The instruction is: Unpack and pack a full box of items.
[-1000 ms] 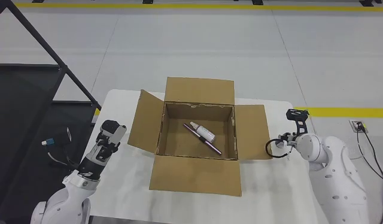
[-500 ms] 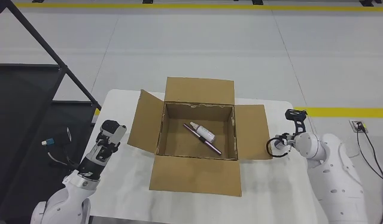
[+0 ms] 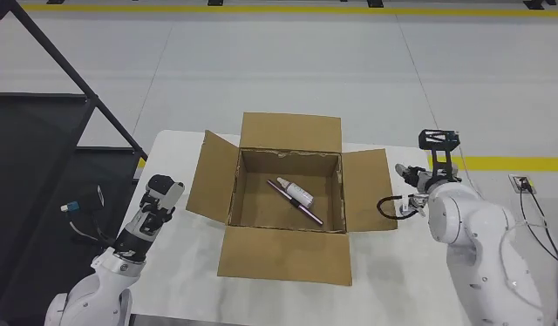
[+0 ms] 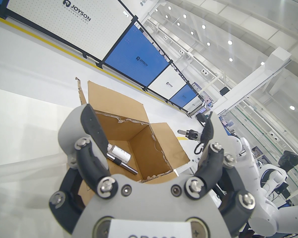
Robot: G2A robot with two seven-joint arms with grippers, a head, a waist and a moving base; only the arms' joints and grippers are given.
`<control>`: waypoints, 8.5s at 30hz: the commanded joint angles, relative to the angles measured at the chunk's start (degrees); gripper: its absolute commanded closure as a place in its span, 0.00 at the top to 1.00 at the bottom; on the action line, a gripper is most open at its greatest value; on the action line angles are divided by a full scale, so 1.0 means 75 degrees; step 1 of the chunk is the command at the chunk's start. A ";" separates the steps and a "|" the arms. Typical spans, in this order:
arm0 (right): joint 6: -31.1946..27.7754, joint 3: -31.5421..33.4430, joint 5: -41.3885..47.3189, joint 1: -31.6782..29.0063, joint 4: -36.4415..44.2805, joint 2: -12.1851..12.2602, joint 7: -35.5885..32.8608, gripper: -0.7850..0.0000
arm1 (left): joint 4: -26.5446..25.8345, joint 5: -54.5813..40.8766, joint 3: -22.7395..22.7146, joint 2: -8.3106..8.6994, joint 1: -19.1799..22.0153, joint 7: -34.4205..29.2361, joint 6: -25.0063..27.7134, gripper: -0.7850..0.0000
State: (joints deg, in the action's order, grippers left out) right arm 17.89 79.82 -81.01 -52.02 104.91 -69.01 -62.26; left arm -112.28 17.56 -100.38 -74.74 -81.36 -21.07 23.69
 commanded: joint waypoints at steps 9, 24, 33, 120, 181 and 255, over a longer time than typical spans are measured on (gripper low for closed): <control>-0.1945 -0.1533 0.0895 0.0865 0.0619 -0.0195 0.0211 1.00 | -0.0042 -0.0021 -0.0001 0.0007 -0.0054 0.0123 -0.0067 1.00; -0.4467 -0.4260 0.3891 0.3652 -0.3806 -0.0986 0.0219 1.00 | -0.0034 -0.0124 -0.0189 0.0048 -0.0186 0.0443 -0.0086 1.00; -0.4048 -0.5423 0.4325 0.4481 -0.6133 -0.1636 0.0557 0.98 | -0.0034 -0.0124 -0.0189 0.0048 -0.0186 0.0443 -0.0086 1.00; -0.6473 -0.4591 0.3898 0.4540 -0.7563 -0.2107 0.2612 0.00 | -0.0034 -0.0124 -0.0189 0.0048 -0.0186 0.0443 -0.0086 1.00; -0.3356 0.1201 0.2157 -0.0948 -0.2508 -0.0079 -0.2295 0.00 | -0.0034 -0.0124 -0.0189 0.0048 -0.0186 0.0443 -0.0086 1.00; -0.3491 -0.5727 0.4303 0.4407 -0.4563 -0.1591 -0.0185 1.00 | 0.0156 -0.0439 -0.0644 0.0155 -0.0226 0.0618 -0.0083 1.00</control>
State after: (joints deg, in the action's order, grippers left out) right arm -8.40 37.79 -49.42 -19.29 72.95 -80.38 -64.33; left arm -111.16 14.39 -105.11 -73.63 -83.09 -16.34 23.03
